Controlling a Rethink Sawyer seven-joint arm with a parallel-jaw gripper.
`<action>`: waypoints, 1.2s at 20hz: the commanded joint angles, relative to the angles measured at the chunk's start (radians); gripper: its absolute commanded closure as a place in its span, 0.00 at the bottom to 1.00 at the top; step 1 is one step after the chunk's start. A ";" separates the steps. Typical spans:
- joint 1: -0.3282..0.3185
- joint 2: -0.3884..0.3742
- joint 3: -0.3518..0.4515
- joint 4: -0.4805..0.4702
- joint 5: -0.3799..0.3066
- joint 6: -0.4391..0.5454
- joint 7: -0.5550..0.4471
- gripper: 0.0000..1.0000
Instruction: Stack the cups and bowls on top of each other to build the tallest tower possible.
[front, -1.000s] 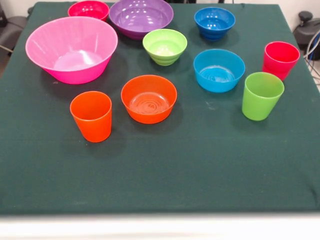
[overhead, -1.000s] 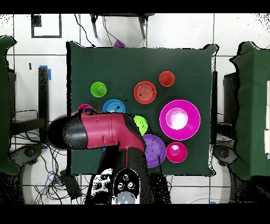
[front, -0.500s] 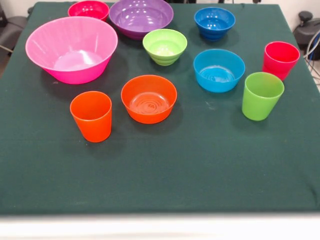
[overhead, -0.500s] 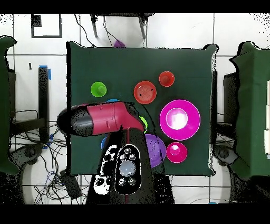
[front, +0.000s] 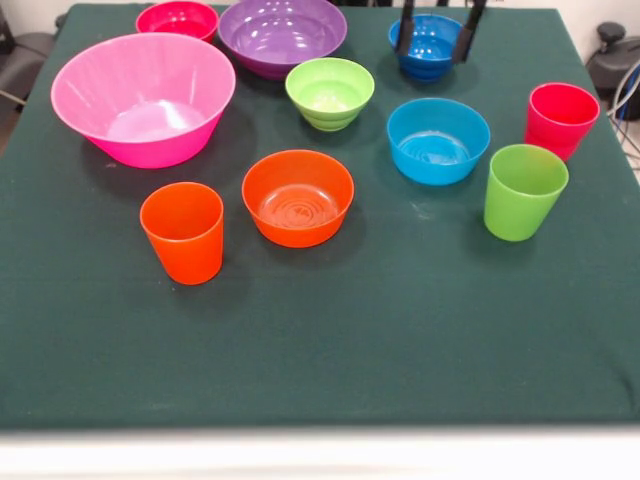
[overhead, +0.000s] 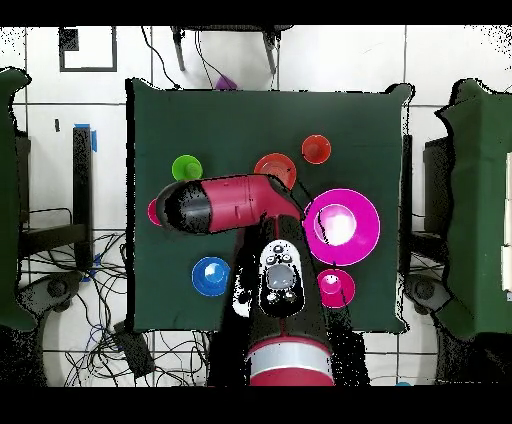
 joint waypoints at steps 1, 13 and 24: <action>-0.051 0.097 0.127 -0.129 -0.111 -0.014 -0.196 0.00; -0.154 0.191 0.229 -0.204 -0.224 -0.023 -0.298 0.00; -0.192 0.261 0.293 -0.314 -0.314 0.063 -0.343 0.00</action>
